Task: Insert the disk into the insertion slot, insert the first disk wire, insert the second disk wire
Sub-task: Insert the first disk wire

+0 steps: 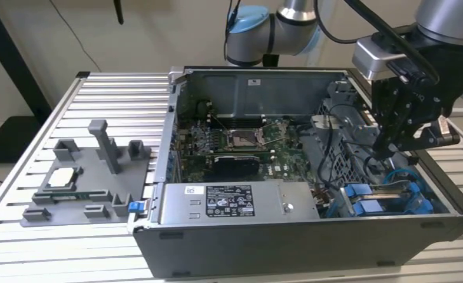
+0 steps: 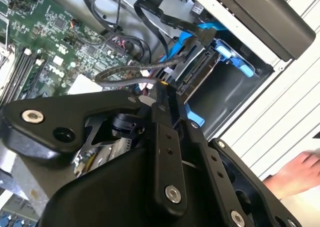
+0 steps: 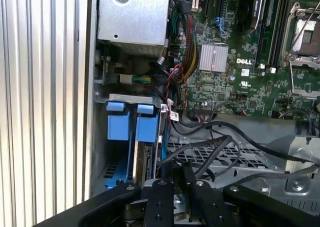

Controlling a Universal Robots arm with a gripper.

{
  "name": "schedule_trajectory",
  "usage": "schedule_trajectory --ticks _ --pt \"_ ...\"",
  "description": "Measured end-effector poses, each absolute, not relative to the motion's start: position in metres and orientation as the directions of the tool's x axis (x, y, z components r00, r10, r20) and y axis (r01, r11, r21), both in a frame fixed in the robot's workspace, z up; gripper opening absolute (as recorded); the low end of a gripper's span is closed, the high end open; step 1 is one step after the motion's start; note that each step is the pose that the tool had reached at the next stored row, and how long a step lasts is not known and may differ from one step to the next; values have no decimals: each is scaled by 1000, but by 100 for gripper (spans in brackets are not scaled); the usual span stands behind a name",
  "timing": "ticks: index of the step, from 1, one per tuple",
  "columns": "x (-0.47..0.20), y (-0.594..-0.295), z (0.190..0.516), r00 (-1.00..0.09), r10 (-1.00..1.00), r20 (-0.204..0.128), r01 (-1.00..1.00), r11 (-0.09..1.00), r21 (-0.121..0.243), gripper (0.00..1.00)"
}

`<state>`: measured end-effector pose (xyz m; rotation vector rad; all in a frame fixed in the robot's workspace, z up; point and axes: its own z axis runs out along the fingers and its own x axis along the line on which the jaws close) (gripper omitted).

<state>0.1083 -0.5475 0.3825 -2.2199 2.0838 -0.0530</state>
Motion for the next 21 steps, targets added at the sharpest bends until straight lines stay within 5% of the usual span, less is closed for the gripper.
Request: schedule_trajectory --ticks 21 --pt "116 -569 377 47 -998 -41 -996 -43 -80 0"
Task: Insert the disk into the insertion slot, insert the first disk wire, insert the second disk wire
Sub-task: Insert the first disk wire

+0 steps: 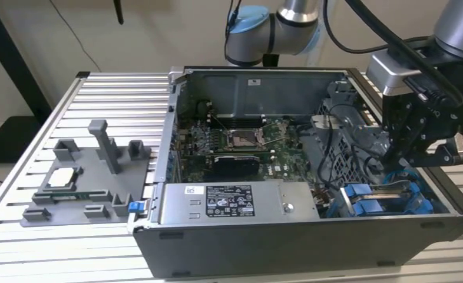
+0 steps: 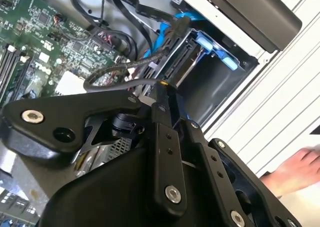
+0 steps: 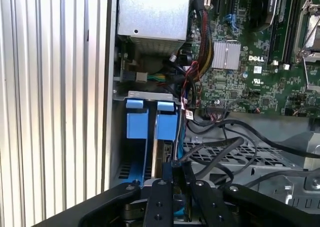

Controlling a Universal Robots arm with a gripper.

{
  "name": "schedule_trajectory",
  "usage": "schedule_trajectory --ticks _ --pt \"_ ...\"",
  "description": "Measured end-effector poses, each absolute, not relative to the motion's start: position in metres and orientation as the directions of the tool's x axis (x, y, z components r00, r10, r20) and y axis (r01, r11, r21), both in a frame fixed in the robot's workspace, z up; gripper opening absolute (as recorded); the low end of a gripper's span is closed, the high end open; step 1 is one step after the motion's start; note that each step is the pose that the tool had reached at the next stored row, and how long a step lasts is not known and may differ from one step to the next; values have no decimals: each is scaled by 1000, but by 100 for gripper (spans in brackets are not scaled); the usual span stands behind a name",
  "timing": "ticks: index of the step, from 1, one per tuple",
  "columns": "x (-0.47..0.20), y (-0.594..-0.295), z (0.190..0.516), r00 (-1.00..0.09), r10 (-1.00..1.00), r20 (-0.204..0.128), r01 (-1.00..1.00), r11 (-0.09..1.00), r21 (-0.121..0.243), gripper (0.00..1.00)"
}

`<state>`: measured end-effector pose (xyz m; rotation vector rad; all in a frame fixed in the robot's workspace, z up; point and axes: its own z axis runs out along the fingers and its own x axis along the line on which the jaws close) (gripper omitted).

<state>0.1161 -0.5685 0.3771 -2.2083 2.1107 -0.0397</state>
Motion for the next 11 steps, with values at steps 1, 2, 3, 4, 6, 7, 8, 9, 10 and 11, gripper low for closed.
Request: schedule_trajectory --ticks 1,2,3,4,6,7,8,9,10,11 --pt "116 -569 377 46 -998 -41 -996 -42 -80 0" --pt "117 -570 377 45 -998 -41 -996 -41 -79 0" --pt "117 -571 376 44 -998 -41 -996 -40 -78 0" --pt "117 -571 376 43 -998 -40 -996 -39 -78 0" --pt "118 -573 375 40 -998 -40 -996 -37 -76 0" --pt "118 -573 375 39 -998 -40 -996 -36 -75 0" --pt "119 -574 375 38 -998 -39 -997 -35 -75 0" --pt "119 -574 375 37 -999 -39 -997 -34 -74 0" --pt "119 -575 374 36 -999 -38 -997 -34 -73 0" --pt "120 -575 374 36 -999 -38 -997 -33 -72 0"
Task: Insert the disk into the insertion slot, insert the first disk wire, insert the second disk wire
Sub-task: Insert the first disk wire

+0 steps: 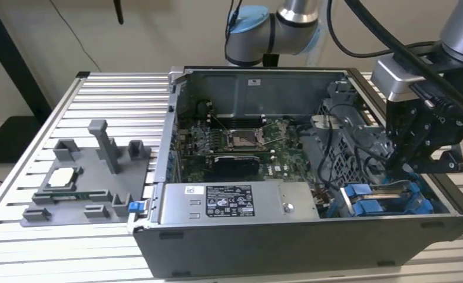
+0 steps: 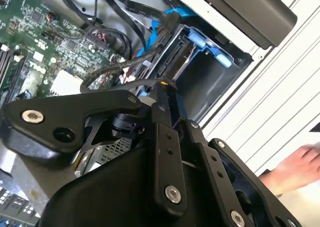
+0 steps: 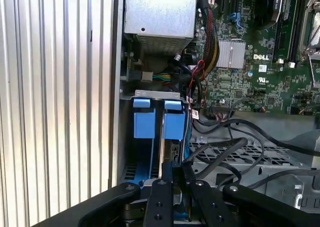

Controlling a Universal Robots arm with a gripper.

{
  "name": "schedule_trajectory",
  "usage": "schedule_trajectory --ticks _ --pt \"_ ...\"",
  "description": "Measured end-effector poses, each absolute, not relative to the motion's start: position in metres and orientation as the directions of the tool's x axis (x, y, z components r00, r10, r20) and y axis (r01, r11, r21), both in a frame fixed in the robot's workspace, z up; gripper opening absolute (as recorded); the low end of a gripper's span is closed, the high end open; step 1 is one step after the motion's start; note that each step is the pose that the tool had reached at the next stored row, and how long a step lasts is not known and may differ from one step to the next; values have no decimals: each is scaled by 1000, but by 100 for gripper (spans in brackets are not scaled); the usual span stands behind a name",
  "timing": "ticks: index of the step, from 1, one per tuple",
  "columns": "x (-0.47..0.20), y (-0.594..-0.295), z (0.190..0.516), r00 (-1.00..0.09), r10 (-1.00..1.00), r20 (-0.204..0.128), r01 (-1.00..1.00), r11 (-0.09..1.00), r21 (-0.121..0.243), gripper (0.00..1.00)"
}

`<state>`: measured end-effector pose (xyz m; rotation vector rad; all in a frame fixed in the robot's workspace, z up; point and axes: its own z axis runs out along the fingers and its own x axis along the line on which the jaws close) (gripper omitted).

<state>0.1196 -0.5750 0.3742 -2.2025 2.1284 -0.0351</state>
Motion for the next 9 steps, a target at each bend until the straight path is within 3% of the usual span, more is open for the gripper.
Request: schedule_trajectory --ticks 9 --pt "123 -579 371 26 -999 -34 -998 -24 -65 0"
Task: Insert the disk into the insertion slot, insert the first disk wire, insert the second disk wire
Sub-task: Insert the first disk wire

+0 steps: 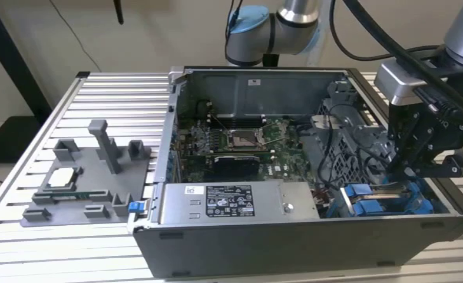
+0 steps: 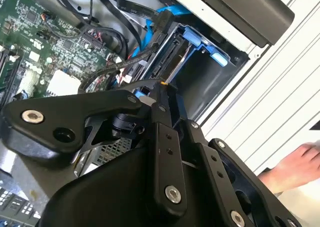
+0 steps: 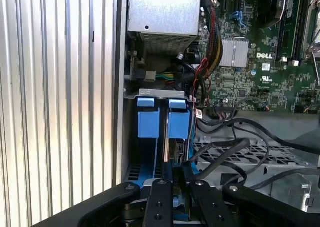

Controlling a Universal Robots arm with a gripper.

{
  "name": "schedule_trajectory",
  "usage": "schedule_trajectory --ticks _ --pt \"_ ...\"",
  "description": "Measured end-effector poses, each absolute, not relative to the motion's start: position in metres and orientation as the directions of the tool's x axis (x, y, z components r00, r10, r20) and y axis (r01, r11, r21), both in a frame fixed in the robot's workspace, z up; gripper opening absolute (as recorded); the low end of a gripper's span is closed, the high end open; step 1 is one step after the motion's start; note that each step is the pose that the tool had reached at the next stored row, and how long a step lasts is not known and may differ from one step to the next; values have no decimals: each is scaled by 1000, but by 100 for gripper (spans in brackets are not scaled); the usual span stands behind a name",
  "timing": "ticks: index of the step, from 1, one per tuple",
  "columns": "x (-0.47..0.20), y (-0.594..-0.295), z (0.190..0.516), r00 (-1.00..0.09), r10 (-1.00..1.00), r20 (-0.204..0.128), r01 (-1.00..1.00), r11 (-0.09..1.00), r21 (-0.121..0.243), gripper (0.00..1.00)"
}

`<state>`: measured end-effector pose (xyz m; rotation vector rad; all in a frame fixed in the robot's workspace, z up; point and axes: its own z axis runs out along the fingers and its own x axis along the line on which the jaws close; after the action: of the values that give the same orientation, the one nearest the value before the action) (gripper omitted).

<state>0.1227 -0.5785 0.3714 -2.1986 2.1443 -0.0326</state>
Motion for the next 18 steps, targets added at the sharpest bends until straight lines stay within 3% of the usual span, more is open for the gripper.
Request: schedule_trajectory --ticks 7,11,18 --pt "123 -579 371 25 -999 -33 -998 -22 -64 0" --pt "128 -579 370 23 -999 -34 -1000 -22 -20 0" --pt "152 -579 366 22 -999 -36 -1000 -22 16 0"
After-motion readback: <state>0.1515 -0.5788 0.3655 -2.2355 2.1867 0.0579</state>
